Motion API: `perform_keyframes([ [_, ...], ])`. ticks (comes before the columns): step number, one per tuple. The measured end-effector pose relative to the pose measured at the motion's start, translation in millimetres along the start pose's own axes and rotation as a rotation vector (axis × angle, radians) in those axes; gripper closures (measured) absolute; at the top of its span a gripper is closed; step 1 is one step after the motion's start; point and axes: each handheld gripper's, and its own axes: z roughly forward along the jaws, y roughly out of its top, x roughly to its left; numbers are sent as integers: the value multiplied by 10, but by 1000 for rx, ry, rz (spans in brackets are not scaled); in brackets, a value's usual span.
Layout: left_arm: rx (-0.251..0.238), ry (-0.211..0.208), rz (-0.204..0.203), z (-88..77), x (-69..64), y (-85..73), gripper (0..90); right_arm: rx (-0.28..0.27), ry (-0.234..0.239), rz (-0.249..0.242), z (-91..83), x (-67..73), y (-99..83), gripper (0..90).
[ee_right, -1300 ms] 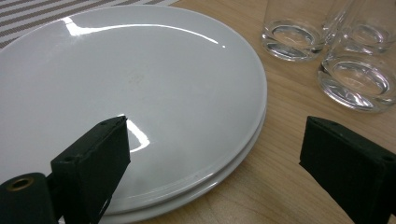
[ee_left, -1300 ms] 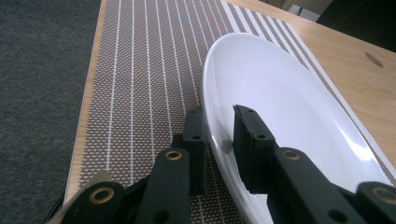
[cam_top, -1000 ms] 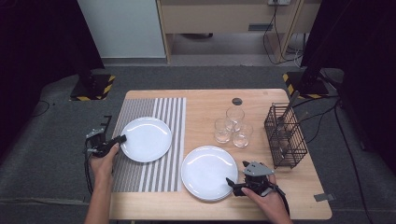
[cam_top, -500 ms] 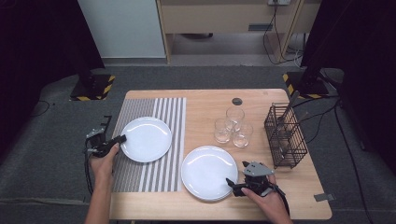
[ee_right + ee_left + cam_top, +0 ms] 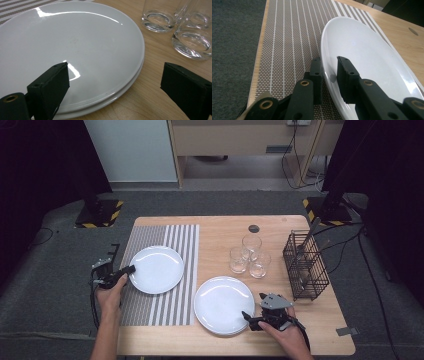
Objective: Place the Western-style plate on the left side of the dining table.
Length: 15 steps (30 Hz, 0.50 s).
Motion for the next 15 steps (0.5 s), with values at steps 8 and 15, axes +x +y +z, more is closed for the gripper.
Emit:
perform_keyframes([
  [8,8,4,4,11,11,-20,731,6,0,-3,9,9,-3,82],
  [15,9,10,6,12,6,-21,730,7,4,-1,7,3,-5,81],
])
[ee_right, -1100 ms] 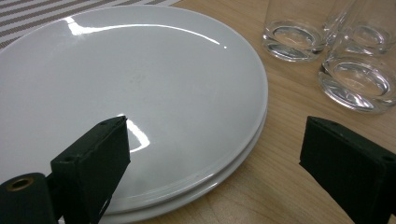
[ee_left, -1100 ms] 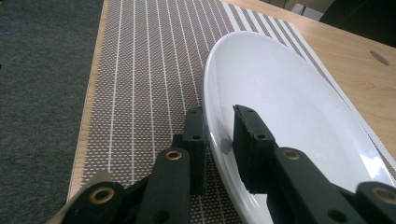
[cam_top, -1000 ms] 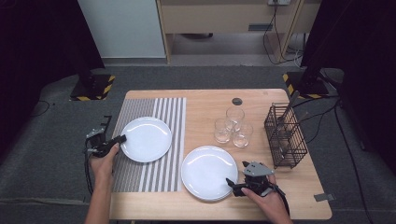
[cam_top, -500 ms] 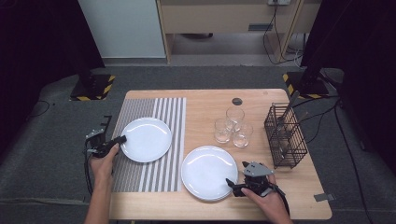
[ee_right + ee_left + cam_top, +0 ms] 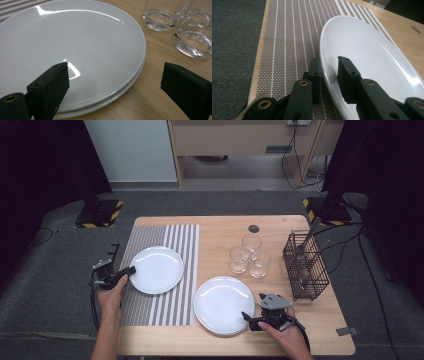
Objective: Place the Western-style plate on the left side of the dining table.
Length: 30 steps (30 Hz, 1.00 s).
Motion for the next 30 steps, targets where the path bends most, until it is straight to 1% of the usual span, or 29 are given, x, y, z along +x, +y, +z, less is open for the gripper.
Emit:
perform_keyframes([
  [5,6,8,7,15,-5,-6,720,1,-1,-1,0,-4,-3,81],
  [14,3,3,2,23,7,-22,715,10,3,-3,9,7,-8,77],
  [30,11,19,1,38,5,-44,702,18,3,-15,14,20,-11,77],
])
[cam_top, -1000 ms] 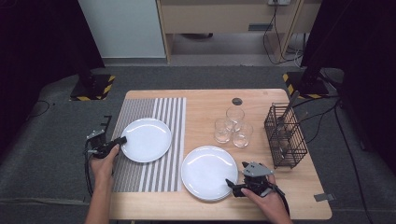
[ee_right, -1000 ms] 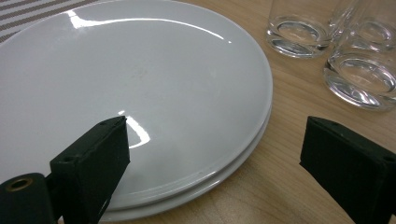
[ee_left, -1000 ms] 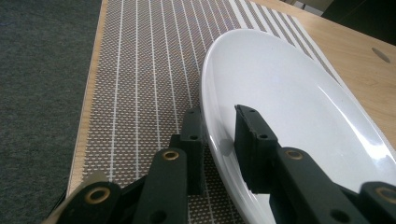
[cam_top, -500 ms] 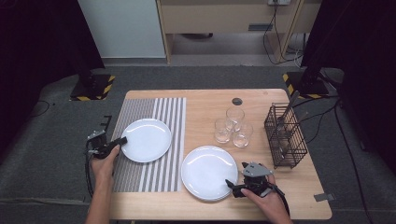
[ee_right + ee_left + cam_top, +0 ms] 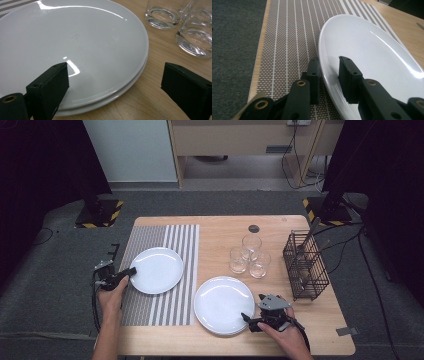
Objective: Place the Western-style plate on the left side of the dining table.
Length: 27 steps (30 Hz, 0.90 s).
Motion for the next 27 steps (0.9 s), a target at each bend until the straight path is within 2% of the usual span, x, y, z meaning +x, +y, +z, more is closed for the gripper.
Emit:
perform_keyframes([
  [2,1,3,4,-1,-5,2,701,0,0,-1,2,3,0,77],
  [4,2,32,24,5,-27,2,693,1,0,0,2,4,1,77],
  [5,7,78,66,6,-48,0,719,0,0,-1,1,2,0,77],
  [6,4,88,98,6,-64,-3,754,0,0,-1,1,2,0,77],
  [7,7,89,112,6,-74,-4,751,1,0,-1,-1,1,0,77],
  [22,15,113,149,18,-115,-4,729,7,4,-3,5,11,-1,76],
  [27,19,135,176,29,-152,-9,713,4,4,-2,1,9,0,76],
])
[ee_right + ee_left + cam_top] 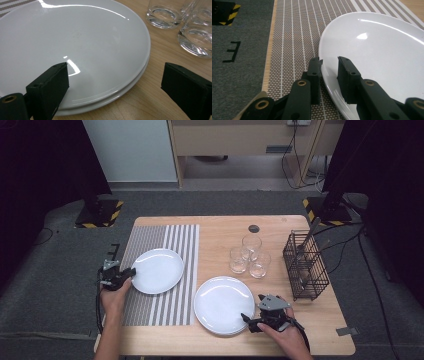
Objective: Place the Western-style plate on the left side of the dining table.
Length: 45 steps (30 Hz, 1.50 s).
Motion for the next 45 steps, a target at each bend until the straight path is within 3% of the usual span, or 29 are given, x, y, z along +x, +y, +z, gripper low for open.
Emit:
perform_keyframes([
  [11,9,43,56,30,-74,16,668,2,-1,7,10,-13,-6,75],
  [21,-17,100,157,9,-285,94,469,-29,6,28,-12,-33,10,71],
  [27,-25,100,171,-15,-350,127,321,-22,3,11,0,-14,13,69],
  [31,-24,69,166,-43,-391,146,241,-22,-12,-3,-20,-2,20,71],
  [45,-42,20,199,-207,-676,114,115,-75,-109,14,-65,-63,40,78],
])
